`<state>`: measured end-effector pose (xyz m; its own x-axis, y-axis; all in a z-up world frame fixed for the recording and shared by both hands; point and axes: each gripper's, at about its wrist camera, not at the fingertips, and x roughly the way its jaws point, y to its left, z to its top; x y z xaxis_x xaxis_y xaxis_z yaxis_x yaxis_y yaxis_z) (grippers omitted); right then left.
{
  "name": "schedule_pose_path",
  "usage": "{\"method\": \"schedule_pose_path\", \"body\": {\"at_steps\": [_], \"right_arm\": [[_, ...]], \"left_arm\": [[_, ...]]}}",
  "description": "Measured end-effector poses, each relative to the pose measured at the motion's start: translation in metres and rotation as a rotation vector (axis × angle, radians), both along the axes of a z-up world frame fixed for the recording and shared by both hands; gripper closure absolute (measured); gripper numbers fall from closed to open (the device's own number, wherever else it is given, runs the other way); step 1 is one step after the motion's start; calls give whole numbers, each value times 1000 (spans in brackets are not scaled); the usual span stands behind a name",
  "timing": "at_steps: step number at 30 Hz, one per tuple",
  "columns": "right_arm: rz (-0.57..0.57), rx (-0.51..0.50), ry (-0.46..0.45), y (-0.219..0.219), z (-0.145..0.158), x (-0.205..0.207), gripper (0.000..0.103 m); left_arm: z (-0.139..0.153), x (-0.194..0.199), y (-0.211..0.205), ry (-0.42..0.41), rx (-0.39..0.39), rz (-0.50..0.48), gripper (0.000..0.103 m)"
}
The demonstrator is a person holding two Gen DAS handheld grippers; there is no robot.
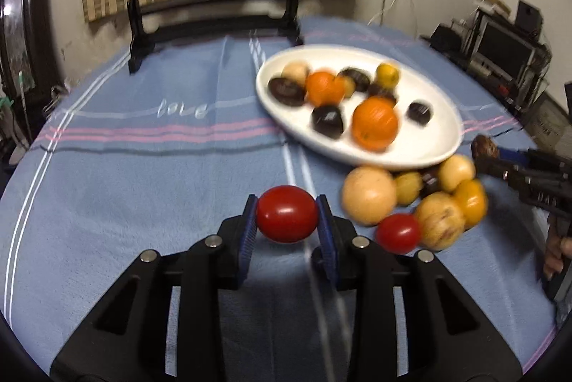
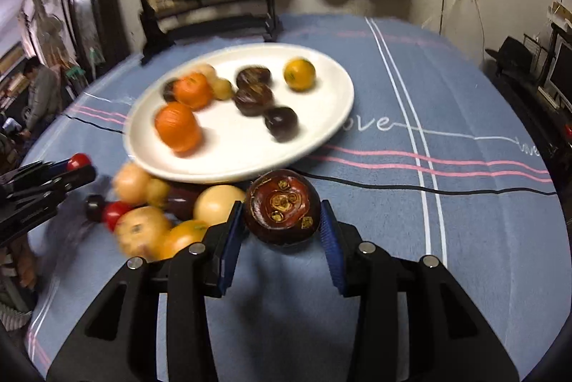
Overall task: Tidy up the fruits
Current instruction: 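Carry the tomato and patterned fruit onto the white plate and open both tools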
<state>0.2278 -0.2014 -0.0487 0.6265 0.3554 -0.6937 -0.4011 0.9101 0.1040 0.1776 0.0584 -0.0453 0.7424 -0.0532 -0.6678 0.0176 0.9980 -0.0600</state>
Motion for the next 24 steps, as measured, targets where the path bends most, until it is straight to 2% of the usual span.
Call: {"method": "schedule_pose_path", "body": {"at_steps": [2, 6, 9, 11, 14, 16, 19, 24], "right_arm": [[6, 38, -25, -4, 10, -9, 61], [10, 137, -97, -10, 51, -10, 61], [1, 165, -156, -7, 89, 7, 60], [-8, 189, -162, -1, 102, 31, 60], [-36, 199, -130, 14, 91, 64, 60], [-51, 176, -95, 26, 72, 86, 60], [-62, 135, -21, 35, 36, 114, 60], [-70, 94, 15, 36, 16, 131, 61]], "left_arm": [[12, 2, -4, -25, 0, -6, 70], [56, 27, -22, -91, 37, -27, 70], [81, 53, -38, -127, 31, -39, 70], [86, 71, -48, -139, 35, -30, 70], [72, 98, -63, -108, 13, -37, 70], [52, 116, -71, -62, 10, -45, 70], [26, 132, -79, -15, 46, -63, 70], [13, 142, -88, 0, 66, -103, 70]]}}
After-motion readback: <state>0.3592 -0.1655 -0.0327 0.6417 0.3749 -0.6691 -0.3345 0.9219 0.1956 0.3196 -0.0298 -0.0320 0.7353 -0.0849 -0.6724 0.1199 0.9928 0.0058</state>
